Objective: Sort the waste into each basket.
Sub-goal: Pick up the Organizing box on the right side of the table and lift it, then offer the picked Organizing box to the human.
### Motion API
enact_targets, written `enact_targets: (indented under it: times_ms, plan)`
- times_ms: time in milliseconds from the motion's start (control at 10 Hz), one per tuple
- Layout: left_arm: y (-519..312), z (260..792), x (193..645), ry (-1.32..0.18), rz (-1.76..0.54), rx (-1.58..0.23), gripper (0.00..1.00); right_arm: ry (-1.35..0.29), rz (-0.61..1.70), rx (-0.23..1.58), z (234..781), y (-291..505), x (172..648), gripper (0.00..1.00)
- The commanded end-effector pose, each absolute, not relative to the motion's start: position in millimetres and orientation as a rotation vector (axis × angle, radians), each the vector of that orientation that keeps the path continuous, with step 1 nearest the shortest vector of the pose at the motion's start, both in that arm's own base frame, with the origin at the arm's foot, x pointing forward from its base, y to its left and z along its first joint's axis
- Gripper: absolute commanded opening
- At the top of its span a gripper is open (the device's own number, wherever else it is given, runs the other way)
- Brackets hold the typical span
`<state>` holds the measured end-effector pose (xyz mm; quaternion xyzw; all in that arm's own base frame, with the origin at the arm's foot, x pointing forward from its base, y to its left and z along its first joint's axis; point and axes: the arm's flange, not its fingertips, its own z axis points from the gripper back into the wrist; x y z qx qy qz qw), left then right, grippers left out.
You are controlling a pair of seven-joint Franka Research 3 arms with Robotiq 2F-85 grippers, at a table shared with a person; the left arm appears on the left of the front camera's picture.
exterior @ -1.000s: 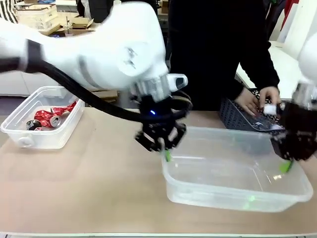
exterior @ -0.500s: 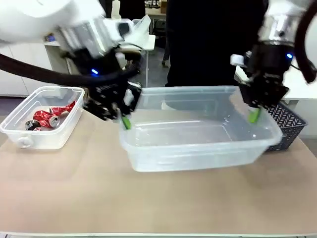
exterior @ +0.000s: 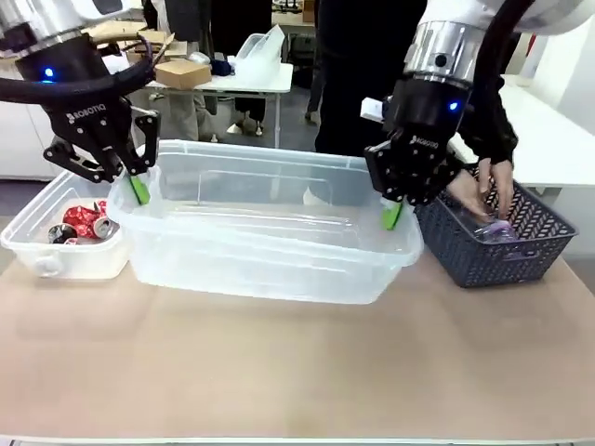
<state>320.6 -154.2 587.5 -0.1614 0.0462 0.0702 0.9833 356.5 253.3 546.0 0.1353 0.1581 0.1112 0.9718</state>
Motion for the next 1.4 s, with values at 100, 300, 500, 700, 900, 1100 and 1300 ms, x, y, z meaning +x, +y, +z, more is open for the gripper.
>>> enact_targets:
  times_ms: [100,300,500,700,900,1100,1300]
  plan:
    - [-129,578,386,0.131,0.053,-0.283,0.00,0.269,0.109,0.237,535,195,332,0.00]
    - [-145,560,385,0.108,-0.045,-0.241,0.00,0.289,0.034,0.279,540,169,350,0.00]
    - [-157,545,373,0.076,-0.086,-0.206,0.00,0.331,-0.015,0.300,539,151,373,0.00]
    - [-162,531,367,0.053,-0.053,-0.204,0.00,0.344,-0.030,0.301,539,143,390,0.00]
    - [-212,546,365,0.089,-0.099,-0.293,0.00,0.313,-0.023,0.350,531,178,380,0.00]
    - [-212,546,365,0.089,-0.099,-0.293,0.00,0.313,-0.023,0.350,531,178,380,0.00]
    - [-212,546,365,0.089,-0.099,-0.293,0.00,0.313,-0.023,0.350,531,178,380,0.00]
